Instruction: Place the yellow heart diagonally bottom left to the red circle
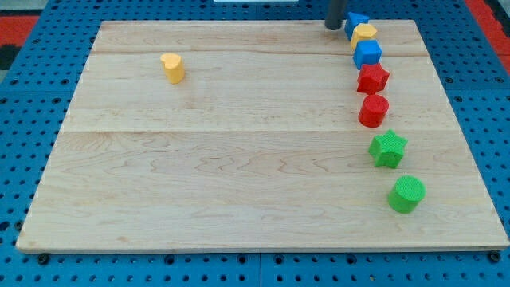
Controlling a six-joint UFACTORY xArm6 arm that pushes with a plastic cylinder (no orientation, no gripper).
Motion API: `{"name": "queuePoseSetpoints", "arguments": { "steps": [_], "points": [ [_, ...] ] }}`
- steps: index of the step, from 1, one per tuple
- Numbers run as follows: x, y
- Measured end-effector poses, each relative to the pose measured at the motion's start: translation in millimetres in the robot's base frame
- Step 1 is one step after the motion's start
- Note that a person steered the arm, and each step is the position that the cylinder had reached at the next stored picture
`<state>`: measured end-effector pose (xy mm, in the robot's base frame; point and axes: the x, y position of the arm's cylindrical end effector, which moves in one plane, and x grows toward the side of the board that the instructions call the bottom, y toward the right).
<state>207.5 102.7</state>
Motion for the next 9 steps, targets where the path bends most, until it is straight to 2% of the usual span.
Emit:
{"name": "queuePoseSetpoints", "arguments": {
  "steps": [1,2,3,6,7,9],
  "points": [
    [42,-127],
    [63,-270],
    [121,-237],
    [204,-42],
    [210,10],
    [179,21]
  ]
}}
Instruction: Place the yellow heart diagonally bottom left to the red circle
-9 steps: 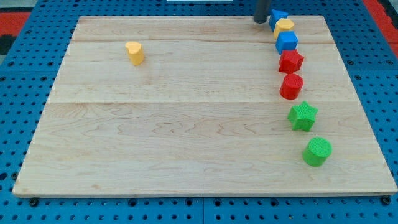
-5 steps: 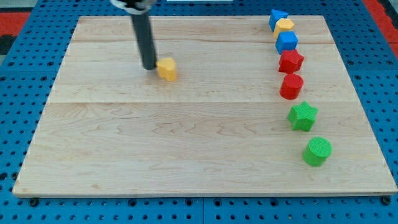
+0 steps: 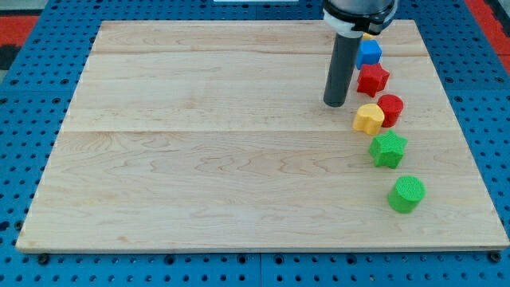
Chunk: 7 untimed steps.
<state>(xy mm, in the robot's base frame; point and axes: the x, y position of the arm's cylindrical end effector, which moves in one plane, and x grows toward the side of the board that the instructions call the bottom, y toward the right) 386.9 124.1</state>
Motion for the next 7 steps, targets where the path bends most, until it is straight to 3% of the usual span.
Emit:
{"name": "queuePoseSetpoints", "arguments": {
  "steps": [1,2,3,4,5,7],
  "points": [
    [29,18],
    [32,18],
    [58,-31],
    [185,-40],
    [232,-17],
    [197,192]
  ]
}}
